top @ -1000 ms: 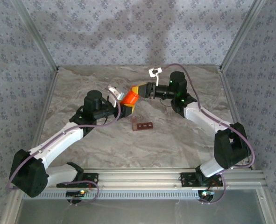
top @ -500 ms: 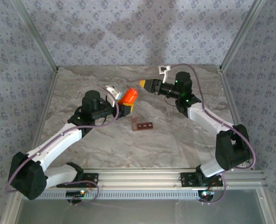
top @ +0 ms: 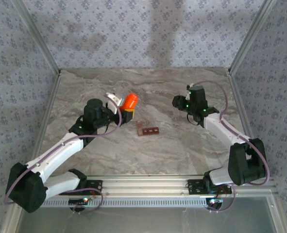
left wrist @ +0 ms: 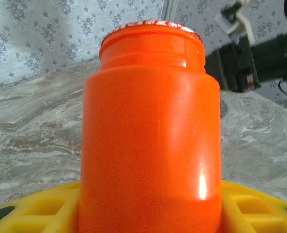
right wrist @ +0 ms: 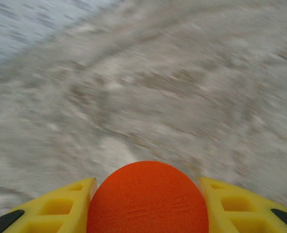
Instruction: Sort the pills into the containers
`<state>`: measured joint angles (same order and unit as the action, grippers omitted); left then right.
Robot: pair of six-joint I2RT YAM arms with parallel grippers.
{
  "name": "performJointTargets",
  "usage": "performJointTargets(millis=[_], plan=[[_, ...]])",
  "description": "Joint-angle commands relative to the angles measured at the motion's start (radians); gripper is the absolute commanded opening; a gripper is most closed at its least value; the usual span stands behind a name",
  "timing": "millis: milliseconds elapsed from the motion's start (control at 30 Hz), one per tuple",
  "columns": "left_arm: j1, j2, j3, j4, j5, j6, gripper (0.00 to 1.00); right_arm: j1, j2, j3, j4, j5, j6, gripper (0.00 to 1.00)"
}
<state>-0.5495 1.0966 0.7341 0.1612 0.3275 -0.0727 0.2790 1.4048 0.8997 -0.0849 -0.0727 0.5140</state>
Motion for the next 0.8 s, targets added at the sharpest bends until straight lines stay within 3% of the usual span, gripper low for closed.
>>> performJointTargets(millis=[0, 433, 700, 767], plan=[[-0.001, -0.035, -0.016, 0.055, -0.03, -0.015, 0.0, -0.006, 0.057, -0.019, -0.07, 0.181, -0.029, 0.36], [-0.026, -0.047, -0.02, 0.05, -0.058, -0.025, 0.0, -0.002, 0.311, 0.045, -0.109, 0.298, 0.096, 0.41], [-0.035, -0.05, -0.025, 0.036, -0.078, -0.02, 0.0, -0.003, 0.278, 0.009, -0.099, 0.224, 0.083, 0.77], [-0.037, -0.053, -0.029, 0.03, -0.082, -0.02, 0.0, -0.003, 0.24, 0.004, -0.103, 0.208, 0.063, 0.8]])
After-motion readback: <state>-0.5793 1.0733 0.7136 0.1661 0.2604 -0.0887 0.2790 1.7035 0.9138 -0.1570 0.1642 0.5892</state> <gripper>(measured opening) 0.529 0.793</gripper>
